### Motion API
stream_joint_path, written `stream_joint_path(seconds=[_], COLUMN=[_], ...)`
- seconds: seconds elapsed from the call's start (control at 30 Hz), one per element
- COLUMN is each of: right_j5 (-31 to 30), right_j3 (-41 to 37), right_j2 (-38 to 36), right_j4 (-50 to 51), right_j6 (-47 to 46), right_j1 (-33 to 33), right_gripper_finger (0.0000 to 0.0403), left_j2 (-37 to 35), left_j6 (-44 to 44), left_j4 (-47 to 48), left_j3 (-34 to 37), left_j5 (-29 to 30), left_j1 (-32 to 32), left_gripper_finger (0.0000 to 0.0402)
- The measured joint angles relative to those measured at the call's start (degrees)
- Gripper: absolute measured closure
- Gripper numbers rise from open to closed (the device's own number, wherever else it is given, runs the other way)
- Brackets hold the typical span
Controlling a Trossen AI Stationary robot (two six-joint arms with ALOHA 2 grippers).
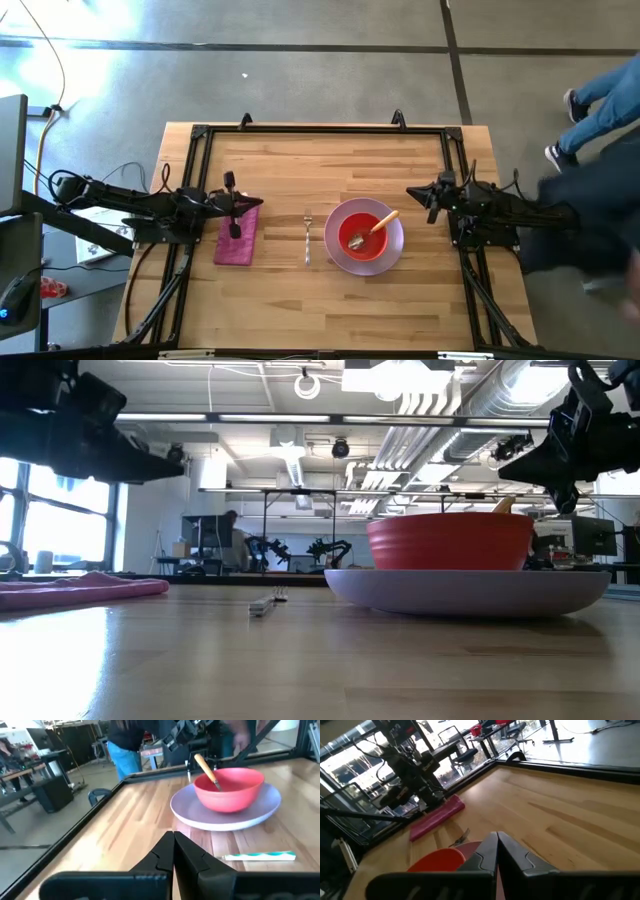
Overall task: Set table place
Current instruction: Return to Home Position
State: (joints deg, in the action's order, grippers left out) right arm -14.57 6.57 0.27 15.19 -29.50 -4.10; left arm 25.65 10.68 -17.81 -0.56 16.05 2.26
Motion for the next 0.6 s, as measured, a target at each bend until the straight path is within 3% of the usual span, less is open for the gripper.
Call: stream_joint_path(seconds=[0.33, 0.6], right_j5=[-0.39, 2.66], right_j3=[0.0, 0.16], right_j2=[0.02, 0.02], right_j4=[4.06, 2.93], right_j6=[5.24, 8.87], right_j1=[0.02, 0.02], right_gripper_finger=[0.0403, 0.0403], left_j2=[-0.02, -0.07], left_j6=[2.27, 8.45], left_j4=[2.15, 18.75], left_j3=[-2.5, -11.91], left_j5=[-0.02, -0.08], left_j1=[-0.04, -0.04], left_gripper_finger=[0.0401, 0.0401])
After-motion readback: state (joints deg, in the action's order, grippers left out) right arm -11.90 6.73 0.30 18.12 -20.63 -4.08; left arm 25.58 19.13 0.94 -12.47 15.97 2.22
